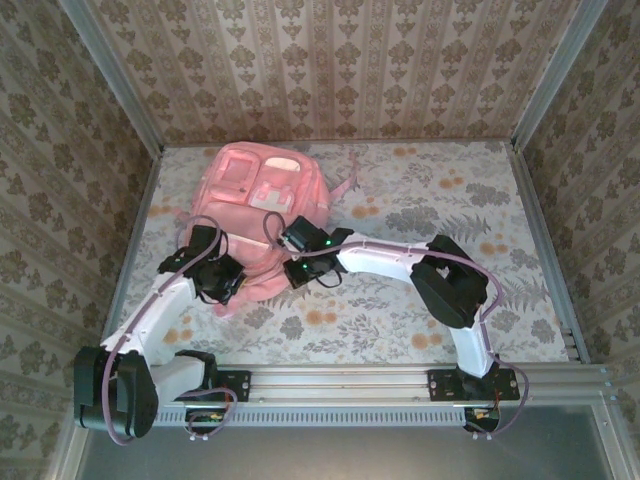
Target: Pack the student bag
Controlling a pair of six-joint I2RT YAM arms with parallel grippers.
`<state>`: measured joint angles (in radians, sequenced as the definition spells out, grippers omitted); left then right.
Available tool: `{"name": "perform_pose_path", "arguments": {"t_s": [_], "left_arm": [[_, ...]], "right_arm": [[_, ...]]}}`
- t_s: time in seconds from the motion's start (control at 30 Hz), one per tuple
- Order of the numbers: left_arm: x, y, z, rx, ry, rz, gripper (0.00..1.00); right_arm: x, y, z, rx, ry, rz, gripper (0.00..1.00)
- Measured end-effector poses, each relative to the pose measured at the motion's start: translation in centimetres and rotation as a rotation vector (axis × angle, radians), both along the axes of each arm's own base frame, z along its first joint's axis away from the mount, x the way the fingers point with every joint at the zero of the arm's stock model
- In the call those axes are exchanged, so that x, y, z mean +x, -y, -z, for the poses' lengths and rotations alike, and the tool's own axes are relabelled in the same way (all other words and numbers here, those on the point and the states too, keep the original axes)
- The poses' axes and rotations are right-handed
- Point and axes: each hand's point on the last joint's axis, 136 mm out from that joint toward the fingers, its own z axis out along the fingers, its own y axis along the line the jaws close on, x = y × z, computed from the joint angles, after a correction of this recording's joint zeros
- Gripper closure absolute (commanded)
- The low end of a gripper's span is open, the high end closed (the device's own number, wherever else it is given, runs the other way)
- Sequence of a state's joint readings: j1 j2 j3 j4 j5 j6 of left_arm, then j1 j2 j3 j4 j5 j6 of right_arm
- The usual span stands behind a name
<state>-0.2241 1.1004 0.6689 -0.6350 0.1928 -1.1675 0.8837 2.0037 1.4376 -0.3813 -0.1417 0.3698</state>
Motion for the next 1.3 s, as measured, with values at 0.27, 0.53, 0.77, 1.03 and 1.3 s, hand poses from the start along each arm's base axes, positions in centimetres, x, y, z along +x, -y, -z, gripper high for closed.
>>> {"name": "perform_pose_path", "arguments": {"t_s": [0.27, 0.53, 0.77, 1.03, 1.3], "left_arm": [[0.0, 0.0, 0.0, 0.0, 0.0, 0.0, 1.0], [0.0, 0.0, 0.0, 0.0, 0.001, 0.0, 1.0], [0.3, 0.5, -0.3, 0.002, 0.035, 0.068, 0.52], [1.6, 2.8, -5.0, -0.042, 0.32, 0.303, 0.0], [1.8, 3.2, -11.9, -0.013, 0.676, 0.456, 0.0]], "right_arm": [[1.4, 2.1, 0.6, -0.033, -0.002, 0.021, 1.0], [4.2, 5.0, 0.8, -0.049, 0.003, 0.089, 1.0], [5.4, 6.2, 0.8, -0.047, 0.001, 0.122, 1.0], [6.5, 10.2, 0.4, -0.028, 0.023, 0.208, 1.0], [4.2, 17.5, 1.1, -0.063, 0.013, 0.324, 1.0]]}}
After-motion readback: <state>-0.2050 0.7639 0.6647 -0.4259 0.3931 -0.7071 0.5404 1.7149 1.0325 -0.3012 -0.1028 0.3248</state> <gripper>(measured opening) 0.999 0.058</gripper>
